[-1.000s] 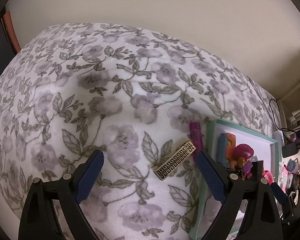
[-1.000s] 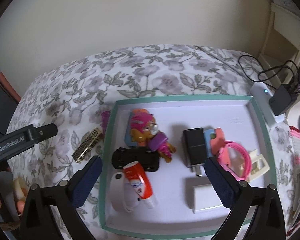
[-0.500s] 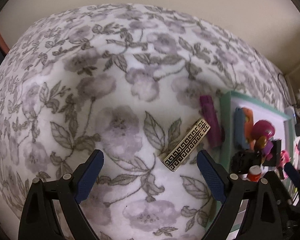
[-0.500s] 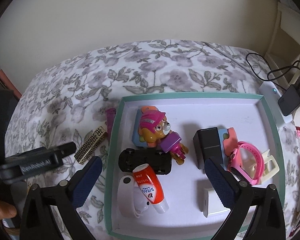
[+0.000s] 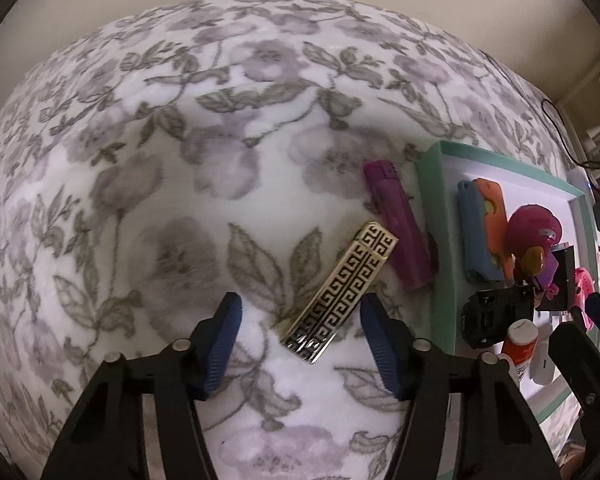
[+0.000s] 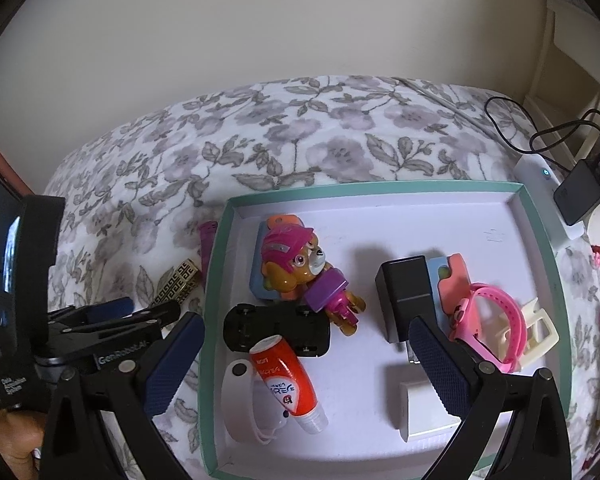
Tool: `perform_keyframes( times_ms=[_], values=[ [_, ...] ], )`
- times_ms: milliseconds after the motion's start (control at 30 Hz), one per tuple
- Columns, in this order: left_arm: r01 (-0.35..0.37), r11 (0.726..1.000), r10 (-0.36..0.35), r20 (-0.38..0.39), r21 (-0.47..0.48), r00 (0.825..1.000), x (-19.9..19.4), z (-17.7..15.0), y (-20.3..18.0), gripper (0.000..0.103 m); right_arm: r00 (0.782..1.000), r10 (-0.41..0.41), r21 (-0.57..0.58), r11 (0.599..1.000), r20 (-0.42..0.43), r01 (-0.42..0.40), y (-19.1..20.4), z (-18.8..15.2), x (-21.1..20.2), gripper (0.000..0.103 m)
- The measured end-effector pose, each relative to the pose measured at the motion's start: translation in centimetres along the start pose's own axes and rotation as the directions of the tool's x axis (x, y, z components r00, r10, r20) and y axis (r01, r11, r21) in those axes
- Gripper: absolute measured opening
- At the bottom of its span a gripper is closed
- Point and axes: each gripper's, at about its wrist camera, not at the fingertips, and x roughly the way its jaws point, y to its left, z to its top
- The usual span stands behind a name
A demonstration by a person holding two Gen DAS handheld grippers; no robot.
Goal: Organize rigid objects
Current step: 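Grasp the gold patterned bar with the left tool while the right tool grasps the purple lighter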
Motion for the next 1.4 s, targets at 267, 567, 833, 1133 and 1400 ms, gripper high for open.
perform_keyframes(
  times_ms=[267, 567, 833, 1133, 1400],
  values=[
    [0.032, 0.999, -0.032, 0.004, 0.04, 0.999, 0.2, 0.5, -1.5, 0.036, 1.0, 0.006, 0.006, 1.0, 0.012, -0.006, 0.1, 0.6, 0.2, 0.103],
    [0.062, 0.998, -0.062, 0.003, -0.005, 0.998, 0.2, 1.0, 0.2, 0.024, 0.996, 0.049, -0.046, 0.998, 0.077, -0.045, 2.4, 2.4, 0.0, 0.101],
    [0.011, 0.996, -0.009, 0.018, -0.093, 1.0, -0.2, 1.5, 4.5, 0.021, 0.998, 0.034, -0.167, 0.986, 0.045, -0.026, 6.1, 3.0, 2.4, 0.077],
    [0.029, 0.982, -0.023, 0.031, -0.188, 0.999, -1.0, 1.5, 9.0, 0.021, 0.999, 0.029, -0.256, 0.966, 0.014, -0.025, 9.6, 4.5, 4.6, 0.052],
    [0.063, 0.975, -0.057, 0.034, -0.215, 0.998, -1.2, 0.7, 10.1, 0.021, 0.999, -0.012, -0.327, 0.945, -0.043, -0.003, 12.3, 5.0, 7.4, 0.041]
  ],
)
